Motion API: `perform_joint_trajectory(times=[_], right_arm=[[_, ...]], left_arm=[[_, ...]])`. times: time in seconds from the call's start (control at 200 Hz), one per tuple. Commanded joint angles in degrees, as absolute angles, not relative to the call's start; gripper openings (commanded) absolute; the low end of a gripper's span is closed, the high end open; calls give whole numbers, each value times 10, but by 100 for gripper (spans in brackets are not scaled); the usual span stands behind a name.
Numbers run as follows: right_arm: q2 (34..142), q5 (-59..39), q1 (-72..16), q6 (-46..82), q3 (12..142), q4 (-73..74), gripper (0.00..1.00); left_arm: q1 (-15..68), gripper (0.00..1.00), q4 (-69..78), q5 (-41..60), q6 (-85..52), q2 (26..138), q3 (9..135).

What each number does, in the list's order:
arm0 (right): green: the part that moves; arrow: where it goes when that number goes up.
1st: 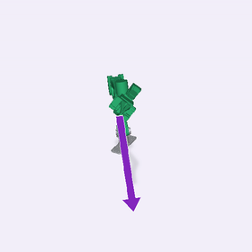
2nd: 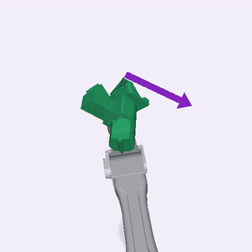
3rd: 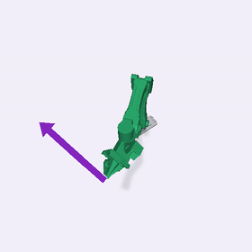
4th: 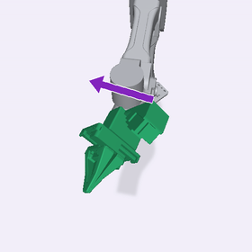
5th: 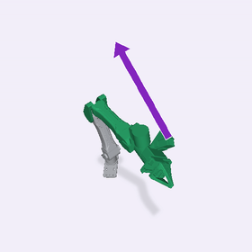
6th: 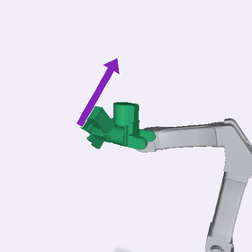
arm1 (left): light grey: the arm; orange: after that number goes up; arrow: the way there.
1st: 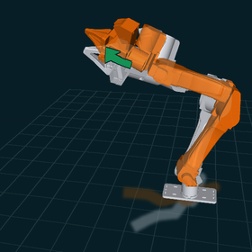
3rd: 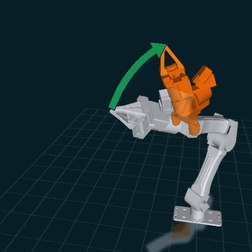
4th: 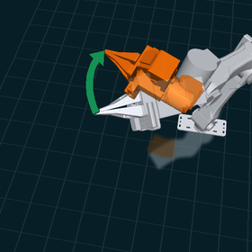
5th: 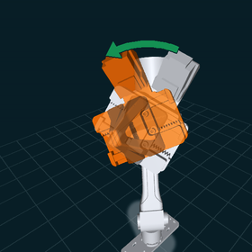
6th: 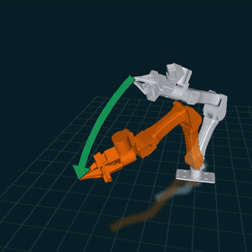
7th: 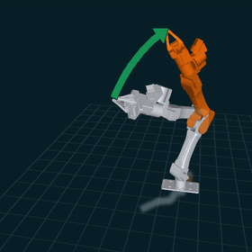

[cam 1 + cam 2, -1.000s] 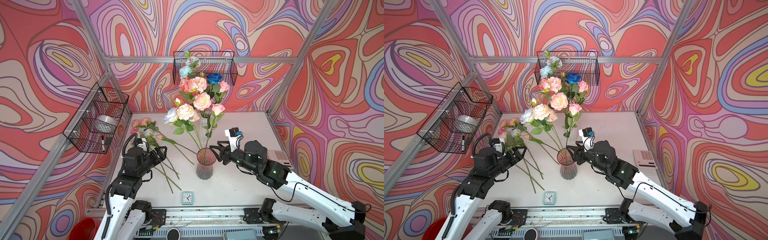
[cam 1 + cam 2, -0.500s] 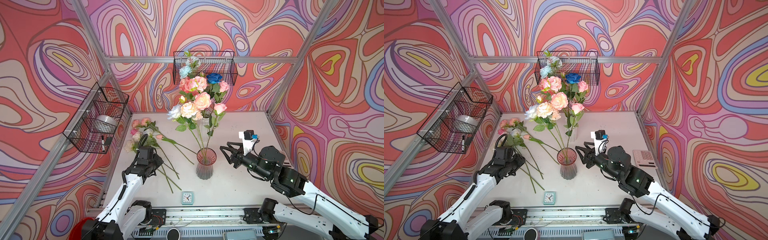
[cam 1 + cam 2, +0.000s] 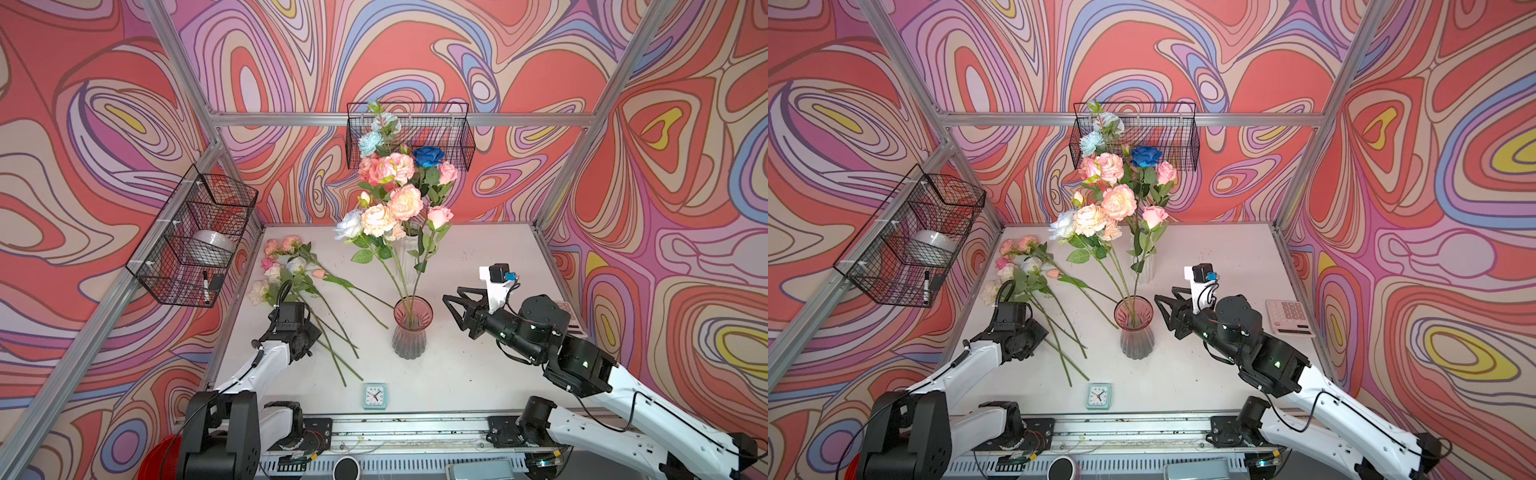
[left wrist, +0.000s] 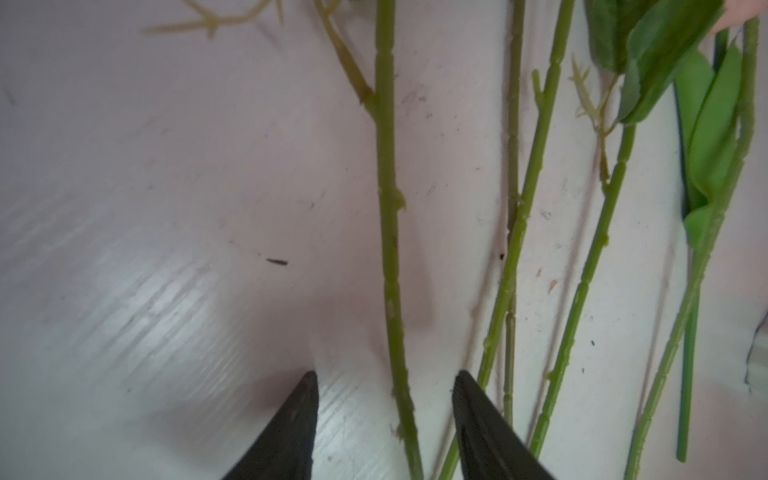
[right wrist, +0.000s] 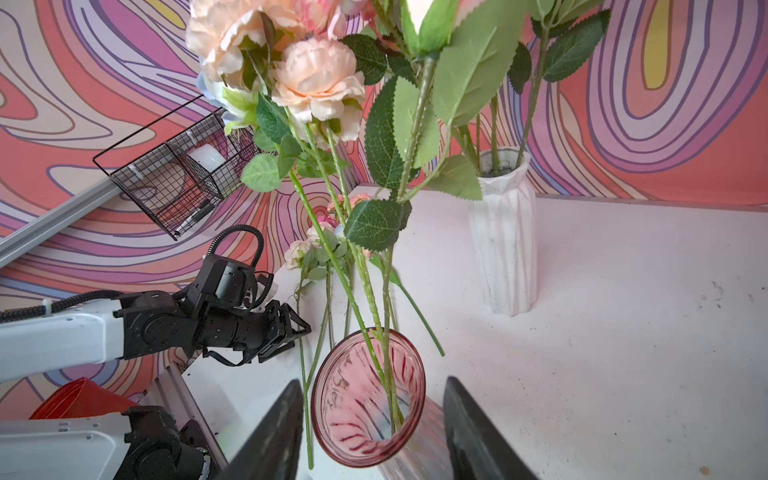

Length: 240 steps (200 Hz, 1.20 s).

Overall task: Arrange the flowers into the vase
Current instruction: 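Open the right gripper and draw back while the left lowers to the pile, then grasp a white rose stem in the pile with the left gripper, then lift the white rose upright out of the pile with the left gripper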

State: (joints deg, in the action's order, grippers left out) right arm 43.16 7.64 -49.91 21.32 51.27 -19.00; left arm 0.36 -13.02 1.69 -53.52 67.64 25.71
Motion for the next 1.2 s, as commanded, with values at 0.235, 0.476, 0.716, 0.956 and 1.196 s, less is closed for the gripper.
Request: perform_joint_trajectory(times=[0.235, 0.476, 0.716, 0.956, 1.196], right_arm=[[421, 91, -498, 214, 512, -203, 55], [421, 92, -498, 212, 514, -200, 55], [420, 89, -498, 207, 535, -205, 56], [436, 63, -498, 195, 574, -216, 58], [467, 1, -498, 192, 617, -207, 59]], left_arm=[[0, 15, -101, 15, -539, 669, 257], [0, 3, -146, 12, -533, 596, 290], [0, 0, -218, 50, -522, 493, 389], [0, 0, -278, 113, -480, 400, 514], [0, 0, -249, 227, -443, 355, 610]])
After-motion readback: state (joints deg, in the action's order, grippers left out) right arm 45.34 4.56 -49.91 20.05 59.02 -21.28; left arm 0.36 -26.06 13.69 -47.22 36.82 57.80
